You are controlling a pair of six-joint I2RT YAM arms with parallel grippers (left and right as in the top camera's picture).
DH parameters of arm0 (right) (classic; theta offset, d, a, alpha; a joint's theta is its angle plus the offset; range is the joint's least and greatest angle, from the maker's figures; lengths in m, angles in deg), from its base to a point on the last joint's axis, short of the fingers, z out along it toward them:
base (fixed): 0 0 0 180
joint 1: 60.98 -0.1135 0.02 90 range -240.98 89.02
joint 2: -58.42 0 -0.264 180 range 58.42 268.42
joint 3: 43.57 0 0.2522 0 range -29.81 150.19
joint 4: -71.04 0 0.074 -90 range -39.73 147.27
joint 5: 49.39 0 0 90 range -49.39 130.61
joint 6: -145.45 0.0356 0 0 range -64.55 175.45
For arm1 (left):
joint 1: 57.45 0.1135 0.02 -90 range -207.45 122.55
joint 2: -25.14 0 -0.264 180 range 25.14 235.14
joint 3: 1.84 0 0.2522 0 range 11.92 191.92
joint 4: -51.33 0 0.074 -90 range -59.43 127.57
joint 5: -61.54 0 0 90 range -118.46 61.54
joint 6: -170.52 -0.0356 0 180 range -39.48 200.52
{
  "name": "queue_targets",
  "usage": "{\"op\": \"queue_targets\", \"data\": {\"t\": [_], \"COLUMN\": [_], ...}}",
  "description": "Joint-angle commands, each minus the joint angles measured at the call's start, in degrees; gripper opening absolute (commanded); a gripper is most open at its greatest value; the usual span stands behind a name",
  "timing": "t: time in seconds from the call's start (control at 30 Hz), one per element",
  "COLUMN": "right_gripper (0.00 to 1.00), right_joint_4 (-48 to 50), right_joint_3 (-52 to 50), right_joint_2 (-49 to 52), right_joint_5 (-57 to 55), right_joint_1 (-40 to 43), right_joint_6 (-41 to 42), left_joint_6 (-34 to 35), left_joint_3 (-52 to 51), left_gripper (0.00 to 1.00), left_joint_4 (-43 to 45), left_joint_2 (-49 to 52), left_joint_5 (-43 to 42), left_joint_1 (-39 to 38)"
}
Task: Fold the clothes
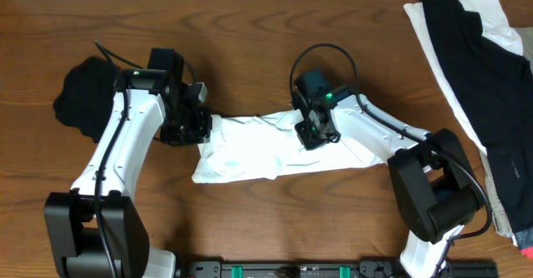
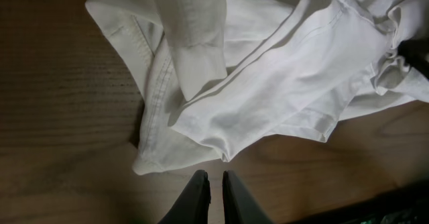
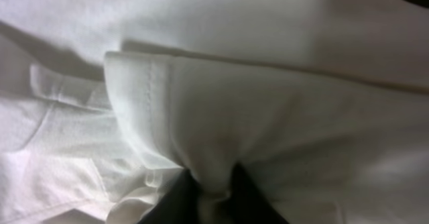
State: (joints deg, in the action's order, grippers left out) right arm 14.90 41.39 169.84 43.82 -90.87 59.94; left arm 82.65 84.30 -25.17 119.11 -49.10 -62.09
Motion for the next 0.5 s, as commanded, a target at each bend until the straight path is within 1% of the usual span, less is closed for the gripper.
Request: {"op": "queue_targets", "data": {"t": [0.0, 0.07, 0.27, 0.33, 0.4, 0.47], "right_gripper": [0.35, 0.41, 0.43, 0.50, 0.53, 0.54], "right_joint_4": [0.0, -0.2, -3.8, -4.9, -5.5, -6.0], "right_joint_3": [0.3, 0.5, 4.2, 5.6, 6.4, 6.4], "right_joint_2": [2.0, 1.8, -0.1, -0.5, -0.5, -0.5], "right_joint_5": [-0.2, 0.4, 1.1, 1.1, 1.3, 2.8], "right_joint_1": [-0.5, -0.6, -0.6, -0.5, -0.6, -0.6], "right_joint_6": [0.2, 0.2, 0.2, 0.2, 0.2, 0.2], "left_joint_6": [0.1, 0.1, 0.1, 0.1, 0.1, 0.1], "left_joint_3": [0.0, 0.0, 0.0, 0.0, 0.0, 0.0], "left_gripper": [0.11, 0.11, 0.11, 0.11, 0.11, 0.11], "left_joint_4": [-0.2, -0.2, -0.2, -0.2, -0.2, -0.2], "left_joint_2": [-0.7, -0.7, -0.7, -0.7, -0.7, -0.7], "left_joint_5": [-0.3, -0.3, -0.3, -0.3, -0.3, -0.3], "left_joint_1": [0.2, 0.2, 0.2, 0.2, 0.2, 0.2]}}
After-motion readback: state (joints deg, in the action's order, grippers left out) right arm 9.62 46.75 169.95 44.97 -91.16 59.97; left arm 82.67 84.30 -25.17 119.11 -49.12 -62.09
